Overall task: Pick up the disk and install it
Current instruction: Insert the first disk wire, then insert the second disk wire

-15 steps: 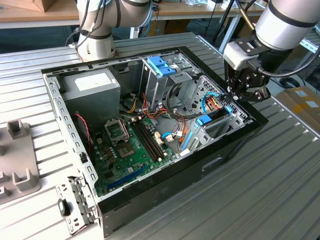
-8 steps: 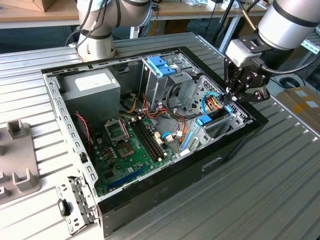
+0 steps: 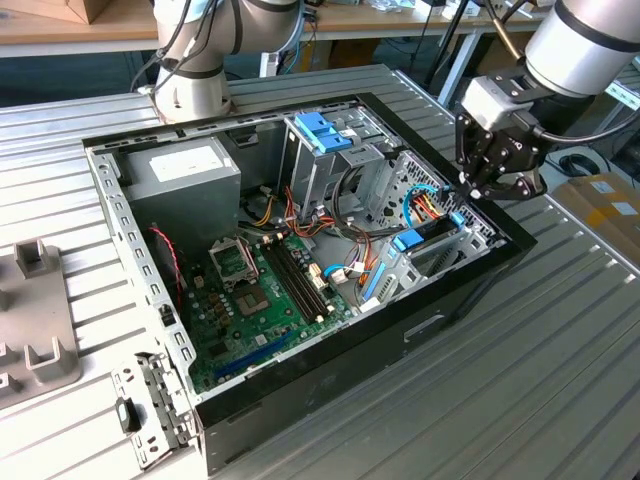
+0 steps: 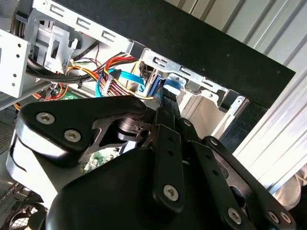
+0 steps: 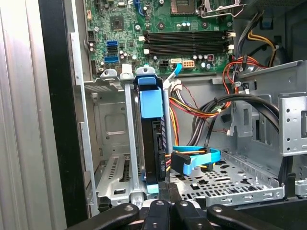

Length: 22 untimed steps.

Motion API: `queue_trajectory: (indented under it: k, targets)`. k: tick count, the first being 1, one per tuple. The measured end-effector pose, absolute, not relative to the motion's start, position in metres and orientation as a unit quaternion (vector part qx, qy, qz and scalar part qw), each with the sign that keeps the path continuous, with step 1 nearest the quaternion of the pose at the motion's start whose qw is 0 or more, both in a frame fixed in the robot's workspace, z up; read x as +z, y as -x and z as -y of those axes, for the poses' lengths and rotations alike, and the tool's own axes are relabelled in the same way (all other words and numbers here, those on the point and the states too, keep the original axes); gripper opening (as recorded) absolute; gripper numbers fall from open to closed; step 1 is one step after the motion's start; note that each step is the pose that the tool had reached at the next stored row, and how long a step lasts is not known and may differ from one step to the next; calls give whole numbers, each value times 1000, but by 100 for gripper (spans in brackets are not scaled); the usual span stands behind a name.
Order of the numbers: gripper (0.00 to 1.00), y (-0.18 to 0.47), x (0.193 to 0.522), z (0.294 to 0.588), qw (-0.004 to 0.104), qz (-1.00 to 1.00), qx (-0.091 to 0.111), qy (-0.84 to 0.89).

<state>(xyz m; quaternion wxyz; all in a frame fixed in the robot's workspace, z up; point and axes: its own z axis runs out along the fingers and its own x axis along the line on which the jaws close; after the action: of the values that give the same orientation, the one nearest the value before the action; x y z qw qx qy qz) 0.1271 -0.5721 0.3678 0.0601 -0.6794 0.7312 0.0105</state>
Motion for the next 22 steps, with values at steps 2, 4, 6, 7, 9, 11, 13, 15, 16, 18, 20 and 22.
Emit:
queue_trajectory:
  k: [2, 4, 6, 7, 9, 11, 13, 15, 16, 18, 20, 22]
  targets:
    - [10, -127, 368, 572, 60, -731, 10, 679]
    - [17, -128, 368, 572, 60, -731, 10, 679]
    - [36, -128, 368, 572, 60, -731, 10, 679]
    - [42, -128, 368, 572, 60, -731, 10, 679]
    - [48, -128, 368, 572, 60, -731, 10, 679]
    - [48, -128, 368, 572, 60, -731, 10, 679]
    - [48, -128, 368, 572, 60, -731, 10, 679]
    - [48, -128, 368, 572, 60, -731, 10, 679]
    - [48, -128, 370, 572, 60, -731, 10, 679]
    - [48, -128, 374, 572, 60, -732, 10, 679]
    - [48, -128, 376, 572, 60, -732, 10, 679]
    - [48, -128, 378, 572, 60, -732, 10, 679]
